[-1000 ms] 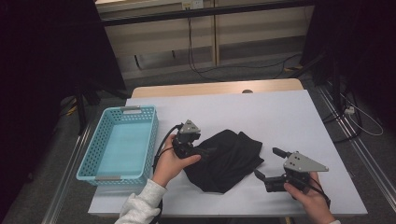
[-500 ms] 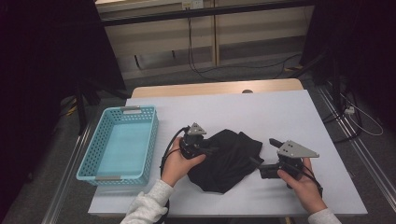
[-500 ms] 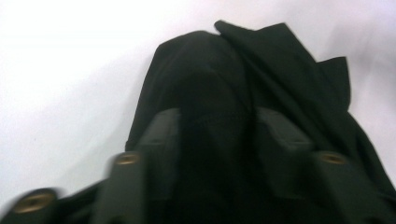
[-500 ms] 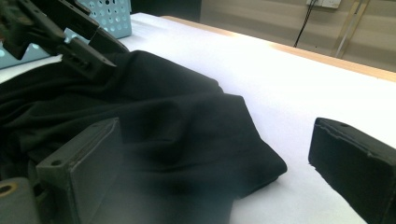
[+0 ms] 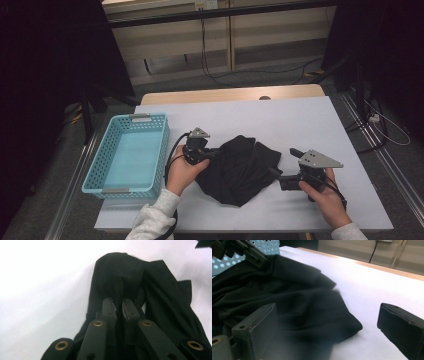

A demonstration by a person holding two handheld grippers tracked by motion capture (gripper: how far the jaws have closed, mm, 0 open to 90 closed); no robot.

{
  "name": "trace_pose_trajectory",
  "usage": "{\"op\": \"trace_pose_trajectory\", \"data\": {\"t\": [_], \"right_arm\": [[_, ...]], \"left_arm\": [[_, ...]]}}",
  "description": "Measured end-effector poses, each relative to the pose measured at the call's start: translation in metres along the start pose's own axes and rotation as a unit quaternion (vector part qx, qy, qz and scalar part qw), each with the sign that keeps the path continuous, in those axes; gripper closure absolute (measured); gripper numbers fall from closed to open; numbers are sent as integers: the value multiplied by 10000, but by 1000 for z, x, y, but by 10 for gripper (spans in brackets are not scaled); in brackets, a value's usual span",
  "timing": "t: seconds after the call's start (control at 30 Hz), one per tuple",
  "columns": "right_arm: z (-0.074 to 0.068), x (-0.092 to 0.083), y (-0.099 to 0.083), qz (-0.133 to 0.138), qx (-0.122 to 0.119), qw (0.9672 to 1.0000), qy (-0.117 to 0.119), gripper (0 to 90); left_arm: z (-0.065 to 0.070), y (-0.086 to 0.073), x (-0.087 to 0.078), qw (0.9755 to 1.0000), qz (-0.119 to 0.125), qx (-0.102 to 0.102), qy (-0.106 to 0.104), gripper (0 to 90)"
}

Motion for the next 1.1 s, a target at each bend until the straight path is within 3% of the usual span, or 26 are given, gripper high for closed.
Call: {"op": "trace_pose_trajectory", "data": {"t": [0.23, 0.37, 0.53, 1.1], "right_arm": [[1, 3, 2, -21, -18, 10000, -82, 28], [1, 4, 2, -25, -3, 9999, -111, 28], [-1, 9, 2, -67, -14, 9999, -129, 28], [-9, 31, 7, -290, 62, 9995, -142, 47]], "left_arm": [[-13, 1, -11, 9997, 86, -197, 120, 832], [-20, -1, -15, 9991, 165, -383, 33, 832], [-22, -2, -18, 9989, 189, -410, 147, 832], [-19, -8, -24, 9987, 179, -438, 173, 827]]}}
Point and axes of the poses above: each handheld gripper's, and its own axes: x roughly forward along the jaws, y roughly out of its top, z roughly to its right, the point moved 1 cm from there along x, roughly forward along the jaws, and after that the axes turned 9 degrees about z, right-handed, at the moved point
